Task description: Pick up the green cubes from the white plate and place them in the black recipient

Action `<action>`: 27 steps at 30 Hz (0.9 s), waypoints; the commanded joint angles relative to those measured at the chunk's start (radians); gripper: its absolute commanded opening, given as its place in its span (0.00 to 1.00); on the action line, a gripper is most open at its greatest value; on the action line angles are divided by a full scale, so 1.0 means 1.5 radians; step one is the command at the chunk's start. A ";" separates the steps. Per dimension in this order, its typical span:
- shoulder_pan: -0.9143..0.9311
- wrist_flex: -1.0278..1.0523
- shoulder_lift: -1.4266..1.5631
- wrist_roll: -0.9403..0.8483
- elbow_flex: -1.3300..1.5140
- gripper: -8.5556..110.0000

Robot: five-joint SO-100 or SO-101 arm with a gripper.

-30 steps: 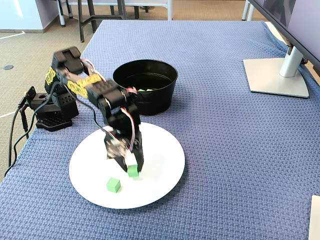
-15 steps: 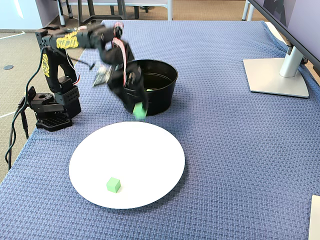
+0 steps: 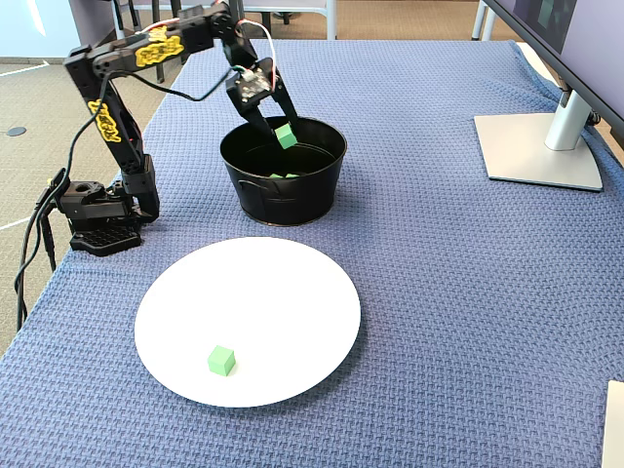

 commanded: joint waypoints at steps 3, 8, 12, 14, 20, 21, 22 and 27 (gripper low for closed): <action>-0.064 -0.013 -0.049 -0.028 -0.026 0.34; -0.025 0.006 -0.010 -0.037 -0.054 0.42; 0.085 0.058 0.054 -0.052 -0.144 0.40; 0.163 0.072 0.086 -0.088 -0.172 0.39; 0.404 0.012 0.093 -0.230 -0.109 0.30; 0.443 -0.010 0.080 -0.245 -0.089 0.30; 0.481 -0.039 0.067 -0.261 -0.064 0.27; 0.641 -0.156 -0.070 -0.297 -0.018 0.07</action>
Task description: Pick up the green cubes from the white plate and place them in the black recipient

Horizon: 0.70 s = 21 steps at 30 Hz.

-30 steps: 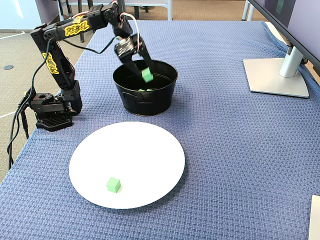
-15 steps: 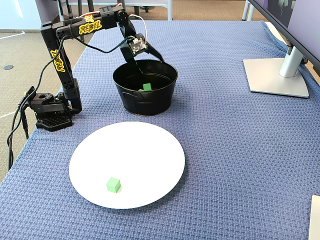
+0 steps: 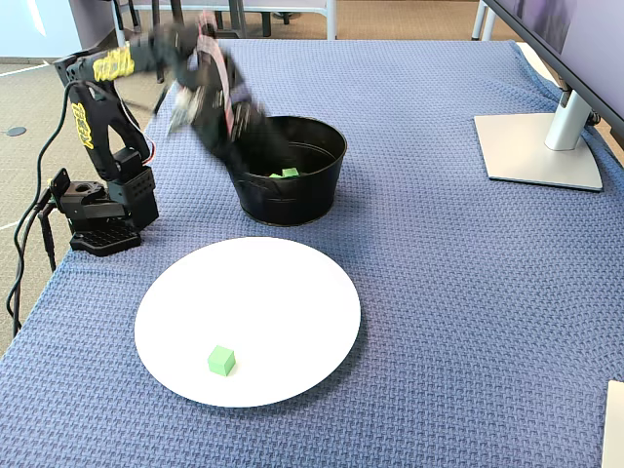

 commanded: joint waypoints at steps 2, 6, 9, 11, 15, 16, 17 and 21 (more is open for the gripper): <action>0.131 -0.082 -0.128 -0.039 -0.017 0.07; 0.212 -0.101 -0.247 -0.027 -0.082 0.07; 0.235 -0.098 -0.295 -0.044 -0.108 0.07; 0.245 -0.116 -0.311 -0.052 -0.109 0.09; 0.255 -0.114 -0.341 -0.063 -0.128 0.26; 0.255 -0.107 -0.347 -0.069 -0.134 0.28; 0.255 -0.108 -0.350 -0.069 -0.136 0.30; 0.257 -0.118 -0.357 -0.054 -0.136 0.33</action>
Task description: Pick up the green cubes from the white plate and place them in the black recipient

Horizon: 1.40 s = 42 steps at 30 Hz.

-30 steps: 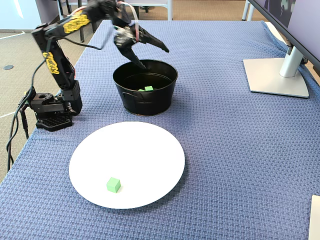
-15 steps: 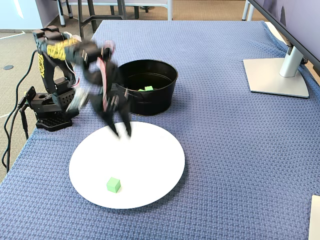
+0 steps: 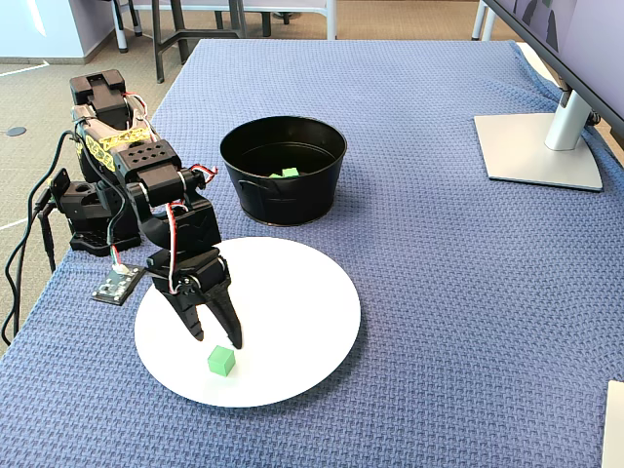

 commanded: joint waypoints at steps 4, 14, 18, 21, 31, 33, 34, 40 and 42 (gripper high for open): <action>0.016 -0.022 -0.035 0.026 -0.066 0.30; 0.019 0.000 -0.127 0.025 -0.144 0.26; 0.016 0.005 -0.137 0.016 -0.150 0.26; 0.013 0.001 -0.139 0.012 -0.146 0.25; -0.009 -0.027 -0.118 -0.029 -0.092 0.16; -0.013 -0.034 -0.110 -0.028 -0.083 0.16; -0.015 -0.034 -0.108 -0.028 -0.081 0.15; -0.025 -0.044 -0.086 -0.018 -0.060 0.07; -0.025 -0.046 -0.070 -0.007 -0.048 0.07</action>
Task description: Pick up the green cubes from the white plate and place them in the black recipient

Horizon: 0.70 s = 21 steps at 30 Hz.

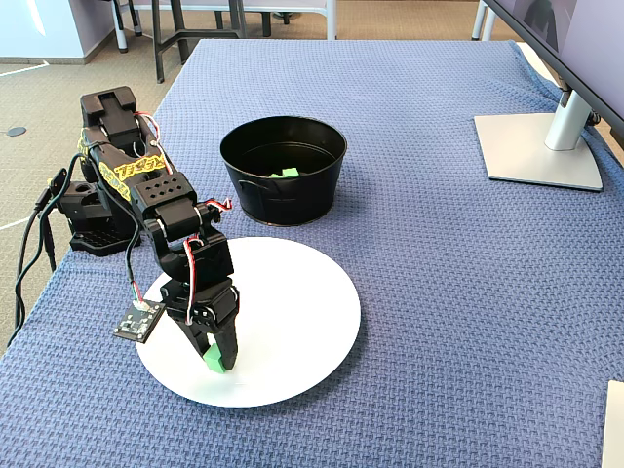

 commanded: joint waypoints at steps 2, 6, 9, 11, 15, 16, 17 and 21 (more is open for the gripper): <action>-0.014 -0.005 0.100 0.032 0.032 0.07; -0.014 -0.033 0.221 0.088 0.102 0.07; -0.039 -0.031 0.305 0.110 0.140 0.07; -0.069 -0.015 0.346 0.135 0.155 0.07; -0.159 0.018 0.442 0.202 0.202 0.07; -0.188 0.032 0.469 0.225 0.212 0.07; -0.219 0.044 0.493 0.245 0.222 0.07; -0.379 0.115 0.581 0.315 0.252 0.07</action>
